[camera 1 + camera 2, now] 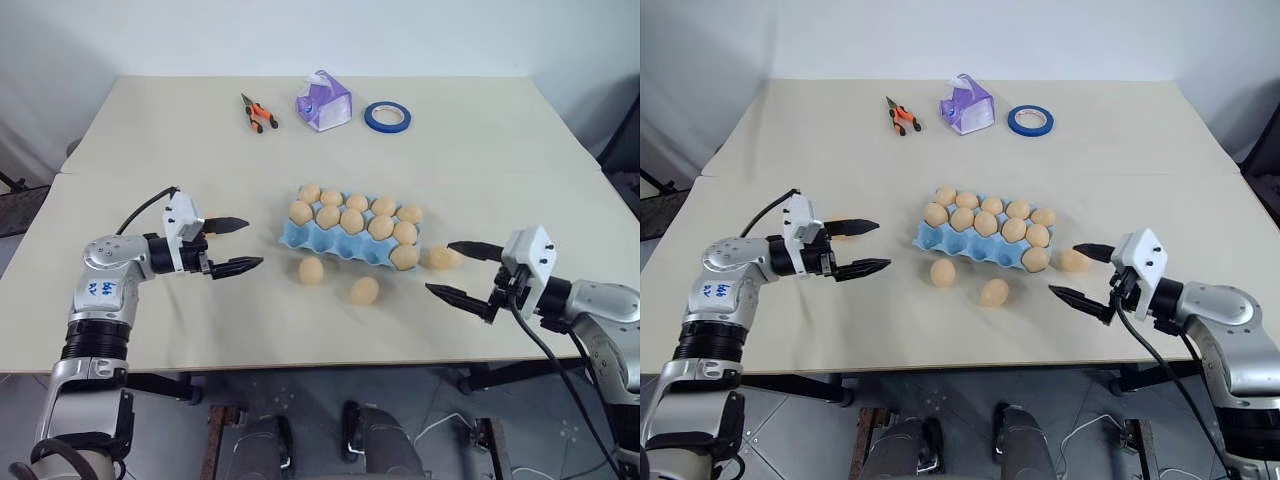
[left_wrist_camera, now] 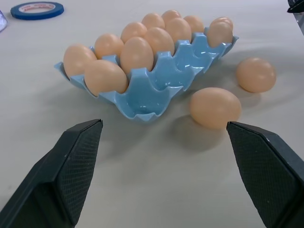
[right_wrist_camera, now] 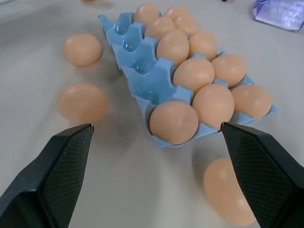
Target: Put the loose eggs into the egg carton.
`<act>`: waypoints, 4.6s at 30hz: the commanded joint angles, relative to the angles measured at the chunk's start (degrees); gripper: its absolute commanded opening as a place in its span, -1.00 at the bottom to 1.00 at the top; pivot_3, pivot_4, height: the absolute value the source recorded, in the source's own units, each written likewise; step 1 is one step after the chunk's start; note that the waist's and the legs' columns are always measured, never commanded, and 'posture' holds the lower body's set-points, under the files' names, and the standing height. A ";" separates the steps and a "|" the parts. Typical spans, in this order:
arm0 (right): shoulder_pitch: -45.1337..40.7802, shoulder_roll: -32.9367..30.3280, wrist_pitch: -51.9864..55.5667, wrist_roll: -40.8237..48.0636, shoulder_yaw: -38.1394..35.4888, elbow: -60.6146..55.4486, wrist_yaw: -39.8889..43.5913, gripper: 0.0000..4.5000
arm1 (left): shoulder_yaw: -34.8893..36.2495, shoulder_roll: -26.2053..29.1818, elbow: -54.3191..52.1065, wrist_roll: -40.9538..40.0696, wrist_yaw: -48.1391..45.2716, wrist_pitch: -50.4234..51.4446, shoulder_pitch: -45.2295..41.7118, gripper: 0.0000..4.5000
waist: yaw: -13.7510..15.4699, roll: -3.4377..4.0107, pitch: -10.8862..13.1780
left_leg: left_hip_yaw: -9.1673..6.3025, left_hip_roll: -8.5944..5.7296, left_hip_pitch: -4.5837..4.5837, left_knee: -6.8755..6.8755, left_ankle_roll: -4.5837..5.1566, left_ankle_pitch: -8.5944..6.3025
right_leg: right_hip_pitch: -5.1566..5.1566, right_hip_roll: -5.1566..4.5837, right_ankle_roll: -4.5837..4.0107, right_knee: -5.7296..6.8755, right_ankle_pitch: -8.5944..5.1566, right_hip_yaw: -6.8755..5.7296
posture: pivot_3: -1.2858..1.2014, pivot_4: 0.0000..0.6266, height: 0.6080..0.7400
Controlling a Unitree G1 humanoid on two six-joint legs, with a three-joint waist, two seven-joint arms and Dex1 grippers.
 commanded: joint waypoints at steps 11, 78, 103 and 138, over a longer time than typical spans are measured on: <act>4.13 0.47 6.19 0.64 -6.98 -7.54 -12.11 1.00 | -1.07 -0.85 -1.18 0.28 2.31 1.62 -2.39 0.98 | 0.10 0.00 0.00 | 0.00 -0.01 0.01 0.01 0.00 0.01 | -0.02 -0.01 -0.01 0.08 0.00 0.13 | 0.03 -0.52 1.00; -19.79 18.34 27.07 -5.21 12.75 -3.94 -29.28 0.53 | -1.63 -3.68 -2.78 -0.90 -0.29 3.37 -4.26 1.00 | 0.00 0.03 0.01 | 0.13 0.00 -0.09 0.03 0.12 0.03 | -0.15 0.04 -0.01 0.08 0.04 0.27 | 0.03 -0.52 1.00; 12.79 -3.65 31.64 10.14 -2.57 -27.73 -10.03 0.99 | -2.10 -3.58 0.15 -0.78 -0.95 2.43 -5.84 1.00 | 1.30 0.01 0.02 | 0.07 0.03 -0.09 -0.02 0.19 -0.13 | -0.05 0.11 0.04 -0.23 0.03 0.17 | 0.03 -0.52 1.00; -6.75 16.01 24.82 -4.14 21.00 -12.97 -23.83 0.30 | 9.47 4.04 -1.43 -11.10 -16.47 -3.12 11.18 1.00 | 1.11 -0.02 0.02 | 0.09 0.09 -0.12 0.00 -0.14 -0.40 | -0.10 0.07 -0.02 -0.25 0.00 0.18 | 0.03 -0.52 1.00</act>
